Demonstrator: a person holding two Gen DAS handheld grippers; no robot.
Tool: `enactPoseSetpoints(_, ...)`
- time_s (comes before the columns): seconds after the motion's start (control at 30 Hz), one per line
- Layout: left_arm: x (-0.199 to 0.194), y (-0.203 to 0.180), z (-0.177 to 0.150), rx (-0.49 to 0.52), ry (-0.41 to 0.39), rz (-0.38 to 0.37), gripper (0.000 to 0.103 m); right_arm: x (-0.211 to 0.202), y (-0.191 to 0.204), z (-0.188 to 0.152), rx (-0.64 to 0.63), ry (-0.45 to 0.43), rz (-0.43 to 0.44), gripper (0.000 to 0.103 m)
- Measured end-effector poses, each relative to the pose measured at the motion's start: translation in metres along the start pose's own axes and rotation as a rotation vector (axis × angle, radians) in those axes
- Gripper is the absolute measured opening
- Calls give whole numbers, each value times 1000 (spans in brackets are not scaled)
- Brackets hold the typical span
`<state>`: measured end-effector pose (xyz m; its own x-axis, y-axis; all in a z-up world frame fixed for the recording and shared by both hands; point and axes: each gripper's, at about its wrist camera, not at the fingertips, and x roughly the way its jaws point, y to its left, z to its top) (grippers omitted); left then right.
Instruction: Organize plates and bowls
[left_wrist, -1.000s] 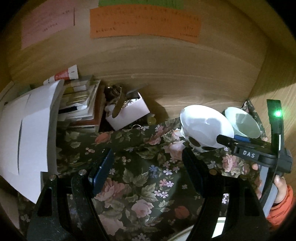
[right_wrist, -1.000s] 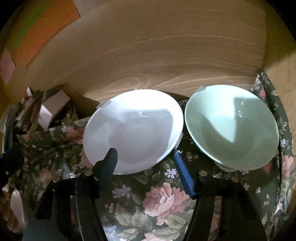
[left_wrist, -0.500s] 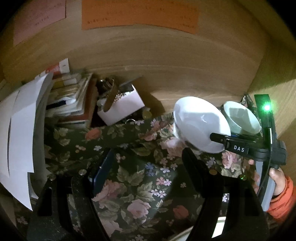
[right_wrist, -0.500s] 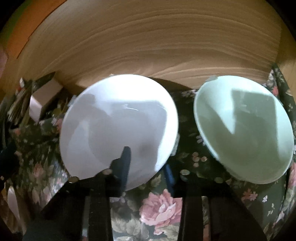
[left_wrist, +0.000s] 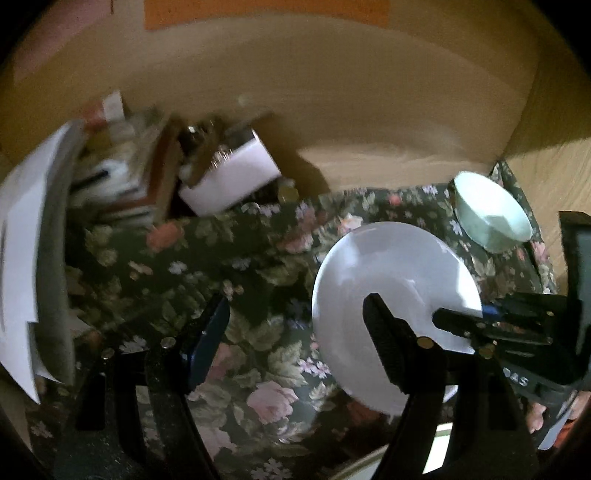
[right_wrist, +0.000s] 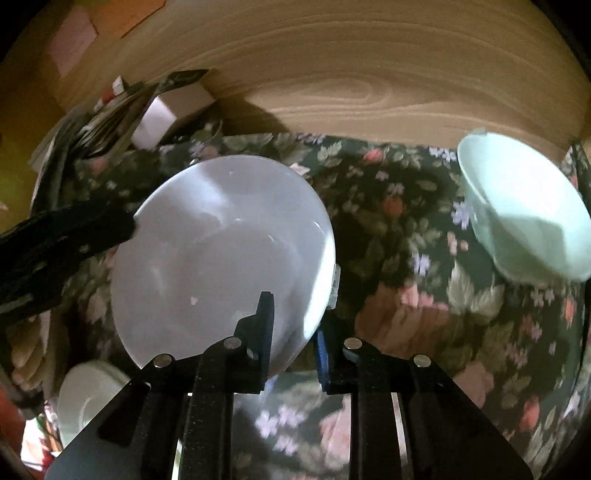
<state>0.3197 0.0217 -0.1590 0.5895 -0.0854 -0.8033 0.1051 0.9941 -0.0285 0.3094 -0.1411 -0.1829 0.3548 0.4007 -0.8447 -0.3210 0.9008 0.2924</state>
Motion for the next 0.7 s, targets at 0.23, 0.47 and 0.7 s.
enactPoseSetpoints(0.23,16,-10,-10,10,96,-37,59,-21,-5,-15,55,-19,16,21)
enactPoseSetpoints(0.47,30,-19,-15,42,167,-64,31,-11,-14,-12,91,-12,71,25)
enactPoseSetpoints(0.7,41,-24,-17,45,196,-57,21,-11,-15,-12,94,-38,69,22)
